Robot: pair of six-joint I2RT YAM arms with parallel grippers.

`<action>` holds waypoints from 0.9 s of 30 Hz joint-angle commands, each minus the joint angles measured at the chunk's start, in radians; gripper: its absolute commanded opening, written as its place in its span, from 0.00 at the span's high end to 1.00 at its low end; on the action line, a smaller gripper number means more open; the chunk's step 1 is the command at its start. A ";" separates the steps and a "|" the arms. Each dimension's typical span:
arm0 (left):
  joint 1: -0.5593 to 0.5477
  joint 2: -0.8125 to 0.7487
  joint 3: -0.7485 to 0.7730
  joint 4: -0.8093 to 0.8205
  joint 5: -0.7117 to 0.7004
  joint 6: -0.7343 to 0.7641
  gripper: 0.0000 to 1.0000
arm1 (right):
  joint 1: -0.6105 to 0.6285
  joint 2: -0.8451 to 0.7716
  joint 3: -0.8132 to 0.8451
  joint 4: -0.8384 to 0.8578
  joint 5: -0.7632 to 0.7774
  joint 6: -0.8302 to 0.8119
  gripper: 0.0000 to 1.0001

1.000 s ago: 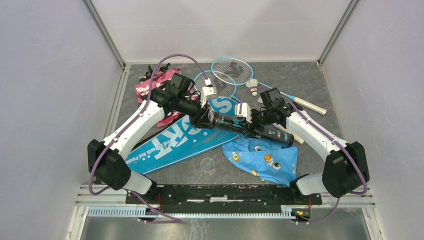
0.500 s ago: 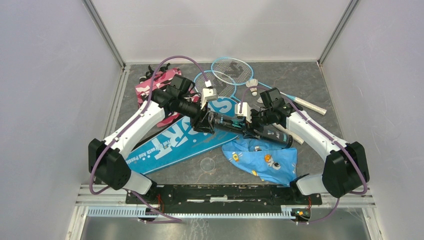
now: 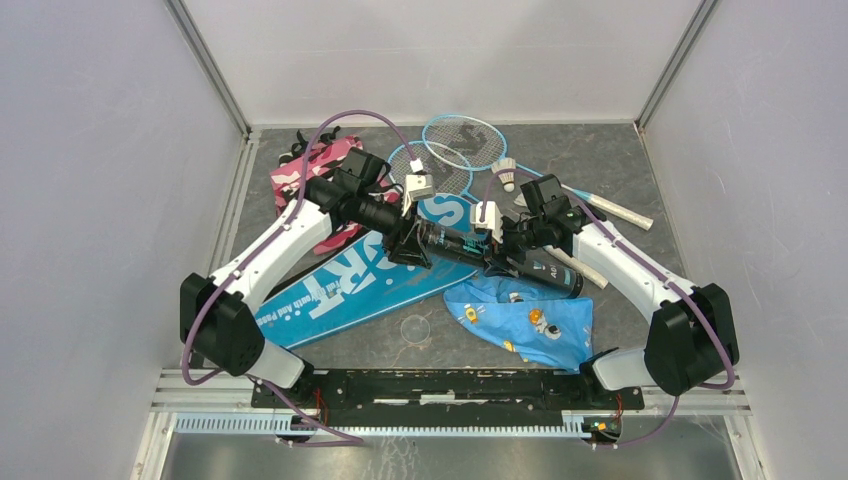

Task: Pack up the badminton gear
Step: Place the shuttlecock at the shuttle tube.

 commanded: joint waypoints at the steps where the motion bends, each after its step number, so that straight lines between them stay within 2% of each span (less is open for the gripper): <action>1: -0.010 0.026 0.002 0.029 0.098 0.035 0.31 | 0.002 -0.030 0.014 0.065 -0.079 0.041 0.97; 8: -0.022 0.054 0.006 0.060 0.169 0.052 0.18 | 0.002 -0.036 0.010 0.094 -0.101 0.078 0.97; 15: -0.033 0.058 0.007 0.073 0.196 0.052 0.01 | 0.003 -0.053 -0.002 0.135 -0.069 0.115 0.97; 27: 0.012 -0.096 0.061 0.091 0.021 0.076 0.00 | -0.027 -0.091 0.042 0.123 0.075 0.095 0.99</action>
